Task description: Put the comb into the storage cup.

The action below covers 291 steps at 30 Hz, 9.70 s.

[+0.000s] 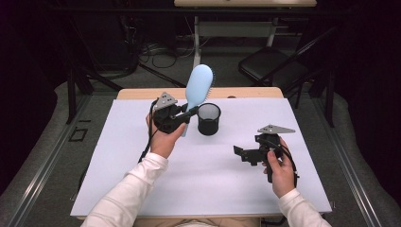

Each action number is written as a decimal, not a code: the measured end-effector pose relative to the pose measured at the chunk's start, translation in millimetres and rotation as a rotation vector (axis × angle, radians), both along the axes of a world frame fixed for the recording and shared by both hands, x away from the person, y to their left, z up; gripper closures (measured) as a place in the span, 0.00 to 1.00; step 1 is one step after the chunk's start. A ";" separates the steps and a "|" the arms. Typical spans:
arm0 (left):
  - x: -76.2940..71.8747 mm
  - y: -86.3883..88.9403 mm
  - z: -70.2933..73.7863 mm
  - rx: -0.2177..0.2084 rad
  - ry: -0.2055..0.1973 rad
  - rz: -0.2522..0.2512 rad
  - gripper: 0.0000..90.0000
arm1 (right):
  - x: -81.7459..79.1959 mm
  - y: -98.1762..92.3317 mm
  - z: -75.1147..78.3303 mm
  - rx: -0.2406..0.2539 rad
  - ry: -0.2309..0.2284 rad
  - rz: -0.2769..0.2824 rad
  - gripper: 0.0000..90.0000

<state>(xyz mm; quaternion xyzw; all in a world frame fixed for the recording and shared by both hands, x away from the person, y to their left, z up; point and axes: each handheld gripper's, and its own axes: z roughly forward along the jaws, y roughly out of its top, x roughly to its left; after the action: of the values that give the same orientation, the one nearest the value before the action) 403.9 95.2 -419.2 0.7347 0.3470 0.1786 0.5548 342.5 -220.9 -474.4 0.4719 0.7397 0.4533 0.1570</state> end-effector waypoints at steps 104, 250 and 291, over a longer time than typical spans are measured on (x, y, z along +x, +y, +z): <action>-2.7 -6.9 -4.4 0.015 -0.001 -0.020 0.77 | 82.8 60.2 108.9 0.007 -0.004 0.102 0.07; -5.8 -23.2 -17.3 0.015 0.015 -0.070 0.77 | 120.9 80.3 119.6 0.247 0.052 0.138 0.44; -4.0 -24.5 -30.1 0.026 0.019 -0.086 0.77 | 125.0 74.3 111.9 0.329 0.171 0.145 0.53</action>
<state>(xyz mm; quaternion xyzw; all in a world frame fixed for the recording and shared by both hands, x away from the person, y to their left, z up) 399.9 70.7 -449.3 0.7578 0.3179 0.1521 0.5492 467.5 -146.6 -362.5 0.4733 0.6983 0.5366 -0.0186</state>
